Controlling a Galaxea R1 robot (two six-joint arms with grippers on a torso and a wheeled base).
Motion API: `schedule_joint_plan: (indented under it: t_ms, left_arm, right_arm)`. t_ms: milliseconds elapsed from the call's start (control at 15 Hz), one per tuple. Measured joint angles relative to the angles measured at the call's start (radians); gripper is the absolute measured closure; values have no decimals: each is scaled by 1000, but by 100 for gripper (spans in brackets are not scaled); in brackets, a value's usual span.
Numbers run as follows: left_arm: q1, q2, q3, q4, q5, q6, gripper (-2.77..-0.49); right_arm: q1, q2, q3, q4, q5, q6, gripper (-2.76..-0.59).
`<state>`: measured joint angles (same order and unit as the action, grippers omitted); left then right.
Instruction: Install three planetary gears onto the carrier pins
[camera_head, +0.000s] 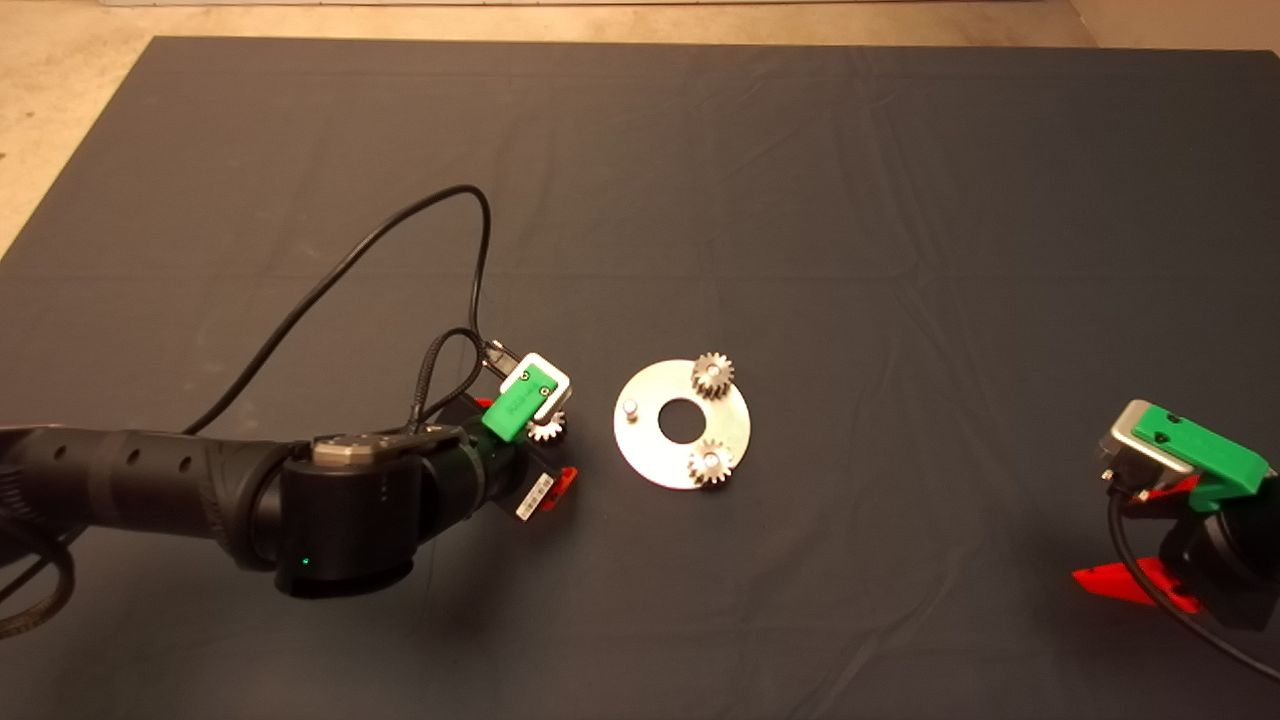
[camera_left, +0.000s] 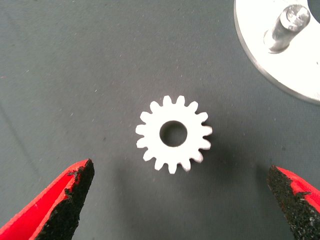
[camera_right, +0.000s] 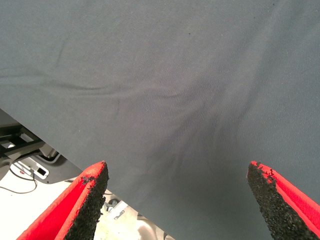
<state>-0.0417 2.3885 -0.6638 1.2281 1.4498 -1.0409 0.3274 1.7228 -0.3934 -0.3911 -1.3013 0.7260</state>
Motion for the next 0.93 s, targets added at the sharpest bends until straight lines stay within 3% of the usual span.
schedule_joint_plan:
  t_ms: [133, 933]
  left_arm:
    - [0, 6, -22, 0, -29, 2, -250]
    - [0, 16, -55, 19, -47, 2, -240]
  right_arm:
    - [0, -5, 0, 0, 0, 0, -205]
    - [0, -37, 1, 1, 0, -22, -205]
